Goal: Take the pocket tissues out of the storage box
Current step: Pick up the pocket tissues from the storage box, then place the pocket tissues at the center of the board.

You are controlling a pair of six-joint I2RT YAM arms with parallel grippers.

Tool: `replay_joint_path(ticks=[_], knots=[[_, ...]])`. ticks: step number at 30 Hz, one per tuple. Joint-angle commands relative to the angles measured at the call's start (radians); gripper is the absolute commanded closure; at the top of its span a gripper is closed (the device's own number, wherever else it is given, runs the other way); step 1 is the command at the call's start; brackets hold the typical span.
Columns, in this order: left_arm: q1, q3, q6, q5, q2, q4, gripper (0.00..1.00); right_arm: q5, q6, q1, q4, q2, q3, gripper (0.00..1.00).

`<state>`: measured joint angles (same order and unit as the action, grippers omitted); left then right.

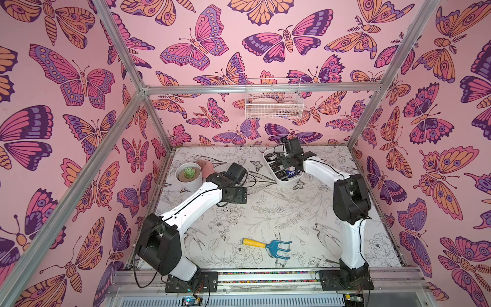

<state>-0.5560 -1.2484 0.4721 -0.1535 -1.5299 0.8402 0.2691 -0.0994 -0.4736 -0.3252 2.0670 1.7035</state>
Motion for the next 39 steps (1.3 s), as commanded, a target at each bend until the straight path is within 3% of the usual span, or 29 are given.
replay_joint_path(ticks=[1, 4, 8, 12, 18, 24, 30, 33, 39], knots=[[-0.002, 0.01, 0.005, -0.009, 0.038, 0.02, 0.07, -0.091, 0.051, -0.059, -0.042, -0.139, -0.069, 0.77], [-0.002, 0.019, 0.023, -0.035, 0.056, 0.021, 0.07, -0.06, 0.055, -0.163, -0.026, -0.219, -0.172, 0.77], [0.015, 0.044, 0.035, -0.088, 0.102, 0.033, 0.07, 0.131, 0.062, -0.352, 0.039, -0.243, -0.298, 0.74], [0.079, 0.069, 0.052, -0.08, 0.149, 0.059, 0.06, 0.272, 0.088, -0.48, 0.09, -0.172, -0.33, 0.74], [0.183, 0.123, 0.074, -0.061, 0.222, 0.066, 0.06, 0.377, 0.102, -0.579, 0.091, -0.016, -0.269, 0.74], [0.24, 0.136, 0.066, -0.038, 0.274, 0.067, 0.06, 0.392, 0.127, -0.633, 0.068, 0.058, -0.261, 0.7], [0.258, 0.125, 0.065, -0.03, 0.283, 0.068, 0.06, 0.392, 0.168, -0.681, 0.037, -0.008, -0.307, 0.47], [0.26, 0.121, 0.069, -0.032, 0.281, 0.067, 0.06, 0.352, 0.175, -0.685, 0.006, -0.073, -0.33, 0.38], [0.262, 0.121, 0.075, -0.027, 0.28, 0.068, 0.06, 0.203, 0.231, -0.657, -0.036, -0.179, -0.336, 0.32]])
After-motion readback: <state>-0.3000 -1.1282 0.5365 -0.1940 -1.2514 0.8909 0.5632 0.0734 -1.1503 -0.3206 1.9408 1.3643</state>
